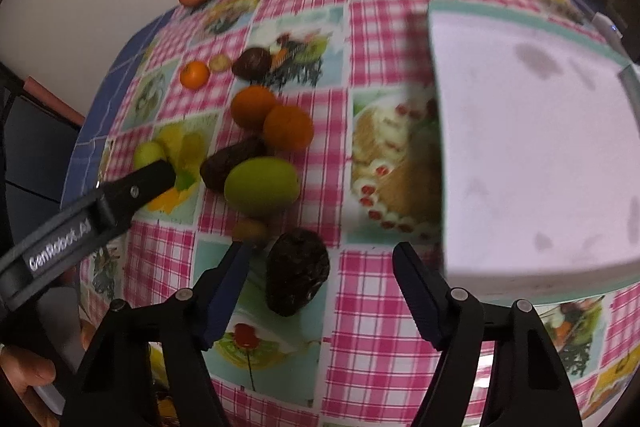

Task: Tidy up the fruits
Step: 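Grasp a dark brown date with the right tool while the left tool grasps another date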

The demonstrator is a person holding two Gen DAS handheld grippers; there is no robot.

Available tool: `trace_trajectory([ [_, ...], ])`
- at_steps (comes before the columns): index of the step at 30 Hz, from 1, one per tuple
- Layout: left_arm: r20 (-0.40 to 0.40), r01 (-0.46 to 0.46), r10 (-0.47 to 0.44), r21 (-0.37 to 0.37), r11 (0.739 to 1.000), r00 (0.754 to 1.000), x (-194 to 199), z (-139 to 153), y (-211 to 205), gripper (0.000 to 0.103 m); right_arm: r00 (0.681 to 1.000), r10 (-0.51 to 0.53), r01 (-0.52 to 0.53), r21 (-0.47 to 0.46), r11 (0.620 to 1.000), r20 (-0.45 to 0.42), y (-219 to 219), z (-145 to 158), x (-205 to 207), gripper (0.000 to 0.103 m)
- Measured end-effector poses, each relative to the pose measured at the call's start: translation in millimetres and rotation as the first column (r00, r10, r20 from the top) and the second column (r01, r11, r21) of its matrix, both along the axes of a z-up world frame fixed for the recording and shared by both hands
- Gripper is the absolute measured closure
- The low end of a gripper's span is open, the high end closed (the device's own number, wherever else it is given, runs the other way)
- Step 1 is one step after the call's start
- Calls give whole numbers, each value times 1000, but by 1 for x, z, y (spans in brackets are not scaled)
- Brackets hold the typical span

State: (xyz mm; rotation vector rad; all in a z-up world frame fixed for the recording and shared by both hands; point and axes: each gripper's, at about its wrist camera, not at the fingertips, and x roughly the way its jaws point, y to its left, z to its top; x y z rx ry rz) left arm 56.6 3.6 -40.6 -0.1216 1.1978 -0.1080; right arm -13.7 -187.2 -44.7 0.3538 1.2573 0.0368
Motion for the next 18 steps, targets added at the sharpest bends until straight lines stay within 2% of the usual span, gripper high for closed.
trace_trajectory([
  [2,-16,-2,1,-37,999,1000,3,-4,-2,4,1000,6,-6,10,1000,-20,3,-7,2,34],
  [4,-27,5,-6,-33,999,1000,5,-6,-6,16,999,13,-12,26,1000,-39,4,-11,5,39],
  [5,-31,6,-7,-32,999,999,6,-7,-8,18,999,15,-13,33,999,-50,5,-15,5,40],
  [9,-70,3,-7,-67,998,997,13,-16,-11,22,999,21,-19,49,999,-43,7,-16,6,64],
  [14,-86,28,-36,-82,996,996,15,-19,-22,31,999,-8,9,23,1000,-42,-1,-11,2,64],
  [17,-90,33,-44,-117,993,995,17,-17,-28,45,999,-45,45,35,998,-23,-14,-5,1,64],
  [18,-87,37,-49,-132,991,995,17,-16,-30,53,999,-51,52,43,998,-19,-16,-4,0,64],
])
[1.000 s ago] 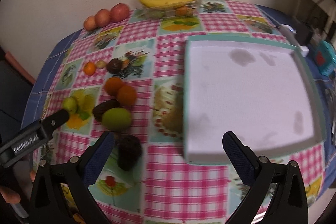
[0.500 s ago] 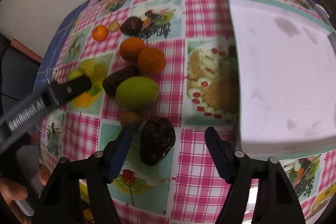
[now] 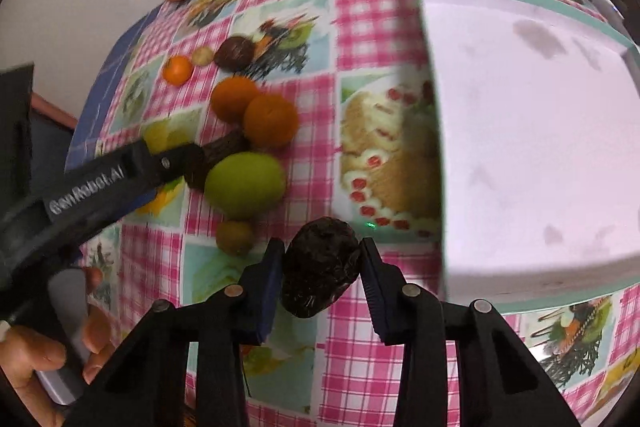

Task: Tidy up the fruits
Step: 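Grasp a dark brown date with the right tool while the left tool grasps another date, then carry both dates into the white tray and open both tools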

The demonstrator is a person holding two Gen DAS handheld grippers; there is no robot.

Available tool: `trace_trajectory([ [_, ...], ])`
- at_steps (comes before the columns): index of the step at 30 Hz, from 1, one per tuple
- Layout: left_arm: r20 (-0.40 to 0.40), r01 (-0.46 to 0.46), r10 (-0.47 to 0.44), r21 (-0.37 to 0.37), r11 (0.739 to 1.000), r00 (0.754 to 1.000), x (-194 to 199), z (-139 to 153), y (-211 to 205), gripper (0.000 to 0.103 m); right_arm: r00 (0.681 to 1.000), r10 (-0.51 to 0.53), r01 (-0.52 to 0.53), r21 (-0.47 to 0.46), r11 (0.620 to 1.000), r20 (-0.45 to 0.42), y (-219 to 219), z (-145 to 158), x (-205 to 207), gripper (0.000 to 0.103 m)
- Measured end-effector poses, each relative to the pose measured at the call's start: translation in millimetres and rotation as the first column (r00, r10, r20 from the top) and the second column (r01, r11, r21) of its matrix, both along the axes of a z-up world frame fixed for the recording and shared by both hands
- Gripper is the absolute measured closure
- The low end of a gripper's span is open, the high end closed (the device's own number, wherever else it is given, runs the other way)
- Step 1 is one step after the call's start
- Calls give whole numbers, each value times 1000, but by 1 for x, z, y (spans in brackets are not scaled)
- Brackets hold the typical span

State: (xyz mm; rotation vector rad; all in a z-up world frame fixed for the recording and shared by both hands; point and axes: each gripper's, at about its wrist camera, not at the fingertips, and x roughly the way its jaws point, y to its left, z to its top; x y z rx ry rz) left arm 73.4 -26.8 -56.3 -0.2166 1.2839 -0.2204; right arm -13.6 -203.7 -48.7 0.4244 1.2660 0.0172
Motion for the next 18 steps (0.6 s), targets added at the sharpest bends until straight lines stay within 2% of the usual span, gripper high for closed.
trace_trajectory([
  [1,1,6,-6,-14,1000,1000,0,1,-3,61,1000,-2,2,2,1000,4,-1,1,0,64],
  [4,-6,22,-22,-40,999,1000,-1,3,-11,71,1000,-12,12,-8,1000,26,-5,6,-1,64],
  [11,-8,4,-5,-73,997,1000,-3,11,-13,72,996,-53,52,4,999,77,-19,19,0,64],
  [15,43,15,-10,-111,994,999,-6,31,-14,73,988,-99,95,36,995,123,-31,30,2,64],
  [18,82,25,-14,-134,991,997,-7,44,-15,73,976,-148,145,27,989,157,-51,41,1,64],
])
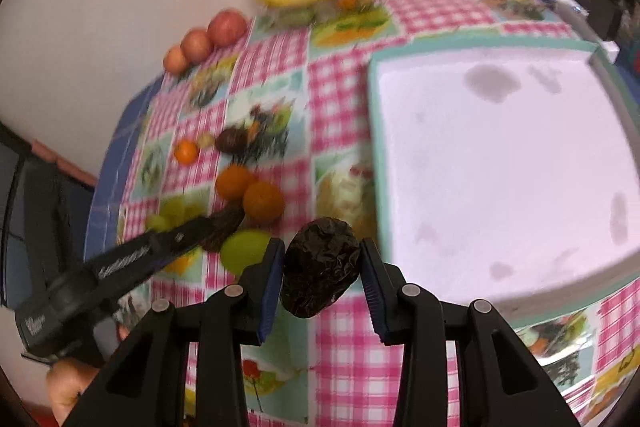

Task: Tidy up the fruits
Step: 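Carry both dates into the white tray and open both tools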

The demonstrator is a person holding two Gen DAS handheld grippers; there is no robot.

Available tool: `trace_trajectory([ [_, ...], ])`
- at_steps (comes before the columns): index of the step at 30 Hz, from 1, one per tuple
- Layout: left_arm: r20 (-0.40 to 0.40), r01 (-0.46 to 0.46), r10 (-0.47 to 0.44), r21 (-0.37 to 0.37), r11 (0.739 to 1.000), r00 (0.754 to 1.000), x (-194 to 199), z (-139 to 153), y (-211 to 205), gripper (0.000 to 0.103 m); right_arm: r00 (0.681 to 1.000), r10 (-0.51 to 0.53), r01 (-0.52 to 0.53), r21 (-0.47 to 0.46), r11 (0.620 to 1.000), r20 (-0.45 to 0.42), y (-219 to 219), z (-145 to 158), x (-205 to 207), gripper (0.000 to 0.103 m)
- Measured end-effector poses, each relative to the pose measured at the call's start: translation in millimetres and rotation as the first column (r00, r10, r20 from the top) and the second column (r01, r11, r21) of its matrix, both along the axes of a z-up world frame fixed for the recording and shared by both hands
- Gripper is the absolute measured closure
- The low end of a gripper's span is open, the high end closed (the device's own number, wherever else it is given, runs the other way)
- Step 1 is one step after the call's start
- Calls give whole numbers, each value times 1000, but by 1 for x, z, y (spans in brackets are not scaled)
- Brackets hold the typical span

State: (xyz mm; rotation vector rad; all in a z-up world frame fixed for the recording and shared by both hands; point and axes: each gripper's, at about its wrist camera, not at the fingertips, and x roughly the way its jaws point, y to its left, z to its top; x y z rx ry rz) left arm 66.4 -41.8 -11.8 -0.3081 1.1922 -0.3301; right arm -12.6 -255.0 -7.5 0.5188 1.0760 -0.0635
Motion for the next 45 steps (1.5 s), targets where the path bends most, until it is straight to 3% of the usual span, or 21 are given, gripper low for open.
trace_trajectory([
  [4,35,39,-37,-46,998,999,-4,17,-15,73,988,-151,148,-102,984,-23,-47,3,-7,64],
  [8,66,124,-119,-77,989,991,-6,28,-52,73,954,-295,280,-198,939,-51,-95,2,-19,64],
  [15,94,289,-286,-16,957,954,-3,22,-144,73,901,-428,396,-259,881,-76,-154,-7,-28,64],
  [25,85,350,-359,103,931,930,21,-19,-206,73,894,-436,392,-294,872,-100,-192,-25,-2,64],
  [30,86,354,-362,94,931,928,33,-30,-217,73,895,-429,381,-292,877,-120,-204,-38,14,64],
  [42,82,370,-379,104,923,922,36,-25,-224,72,901,-419,370,-298,880,-117,-209,-42,29,63],
  [44,76,379,-386,94,921,919,33,-21,-223,71,900,-420,372,-291,881,-119,-209,-42,27,59],
  [45,79,379,-386,91,921,919,31,-18,-221,71,899,-421,374,-291,881,-119,-208,-41,26,50],
])
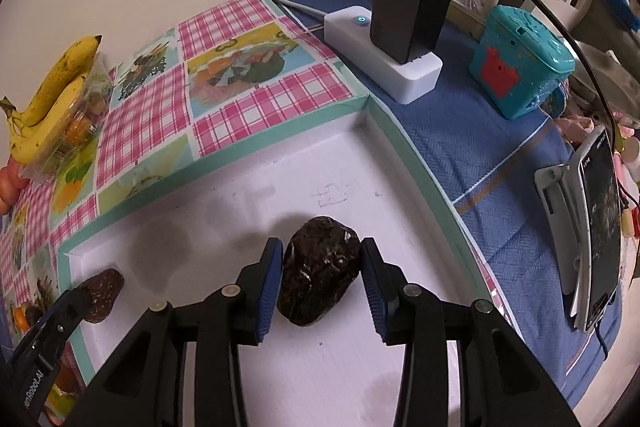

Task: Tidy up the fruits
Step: 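Carry both dates into the white tray and open both tools, then grasp the green apple with the right tool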

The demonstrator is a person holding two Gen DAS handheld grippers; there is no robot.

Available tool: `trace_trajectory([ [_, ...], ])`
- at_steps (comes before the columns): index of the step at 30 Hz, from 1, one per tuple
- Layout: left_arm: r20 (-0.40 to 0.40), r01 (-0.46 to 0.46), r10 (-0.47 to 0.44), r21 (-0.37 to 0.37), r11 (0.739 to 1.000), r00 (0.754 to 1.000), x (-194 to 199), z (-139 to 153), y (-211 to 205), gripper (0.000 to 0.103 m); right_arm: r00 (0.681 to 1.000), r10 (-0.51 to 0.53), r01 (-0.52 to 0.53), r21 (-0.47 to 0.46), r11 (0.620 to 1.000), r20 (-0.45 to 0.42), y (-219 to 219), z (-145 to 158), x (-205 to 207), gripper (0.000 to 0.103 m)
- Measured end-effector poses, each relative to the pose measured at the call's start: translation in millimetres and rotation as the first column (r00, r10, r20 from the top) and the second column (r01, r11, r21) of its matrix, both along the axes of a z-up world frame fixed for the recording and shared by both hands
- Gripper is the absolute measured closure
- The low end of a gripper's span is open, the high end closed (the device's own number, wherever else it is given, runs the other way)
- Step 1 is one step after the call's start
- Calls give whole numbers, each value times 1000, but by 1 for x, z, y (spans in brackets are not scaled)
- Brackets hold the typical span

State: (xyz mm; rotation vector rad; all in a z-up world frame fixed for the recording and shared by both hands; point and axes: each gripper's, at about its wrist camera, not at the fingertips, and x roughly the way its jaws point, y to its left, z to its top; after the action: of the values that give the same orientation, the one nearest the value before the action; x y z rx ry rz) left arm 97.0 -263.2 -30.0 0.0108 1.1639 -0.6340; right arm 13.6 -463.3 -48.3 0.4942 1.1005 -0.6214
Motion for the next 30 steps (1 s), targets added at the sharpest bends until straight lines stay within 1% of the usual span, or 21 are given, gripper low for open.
trace_trajectory([
  [1,5,-2,2,0,1000,1000,-2,3,1,71,1000,-3,3,-3,1000,2,1,1,-1,46],
  [2,10,-5,5,3,1000,1000,-5,8,4,71,1000,-3,3,-7,1000,4,2,3,-3,44],
  [6,26,-30,30,4,1000,999,-17,23,22,71,1000,-3,4,-9,1000,27,11,15,-16,44],
  [8,42,-59,58,19,998,997,-22,29,36,67,1000,2,-2,-16,1000,31,18,22,-23,44],
  [9,52,-81,79,34,996,995,-23,32,45,55,999,5,-4,-22,1000,32,23,26,-27,44],
  [10,61,-97,94,48,994,994,-24,33,51,38,999,7,-7,-24,1000,34,26,28,-30,44],
  [11,83,-122,117,70,990,990,-25,35,59,32,999,13,-12,-21,1000,39,31,31,-32,44],
  [12,117,-149,138,94,984,984,-26,37,68,29,999,19,-18,-15,1000,46,36,34,-36,41],
  [13,153,-176,156,126,976,976,-28,38,77,28,999,22,-22,-11,1000,50,39,35,-37,33],
  [14,173,-195,168,151,969,970,-28,38,84,28,998,34,-33,-5,999,56,47,36,-40,30],
  [15,185,-215,183,169,962,965,-29,37,91,23,997,46,-46,-2,999,54,52,36,-42,29],
  [16,191,-243,209,176,954,959,-29,36,101,13,997,57,-57,-1,998,50,57,35,-43,29],
  [18,190,-287,254,175,942,948,-30,34,118,0,995,86,-86,-6,996,49,72,35,-47,27],
  [19,196,-306,273,170,937,942,-31,36,126,0,994,95,-95,-8,995,55,78,35,-49,25],
  [20,208,-332,296,168,928,932,-31,37,135,0,992,106,-105,-7,994,63,84,36,-51,21],
  [22,241,-378,334,165,911,911,-33,44,151,0,989,124,-124,-3,992,77,95,36,-54,9],
  [26,289,-456,403,148,878,868,-35,53,180,0,978,168,-168,-13,986,122,119,42,-57,8],
  [30,308,-508,450,140,850,838,-36,56,202,0,969,199,-194,-45,980,147,140,49,-56,7],
])
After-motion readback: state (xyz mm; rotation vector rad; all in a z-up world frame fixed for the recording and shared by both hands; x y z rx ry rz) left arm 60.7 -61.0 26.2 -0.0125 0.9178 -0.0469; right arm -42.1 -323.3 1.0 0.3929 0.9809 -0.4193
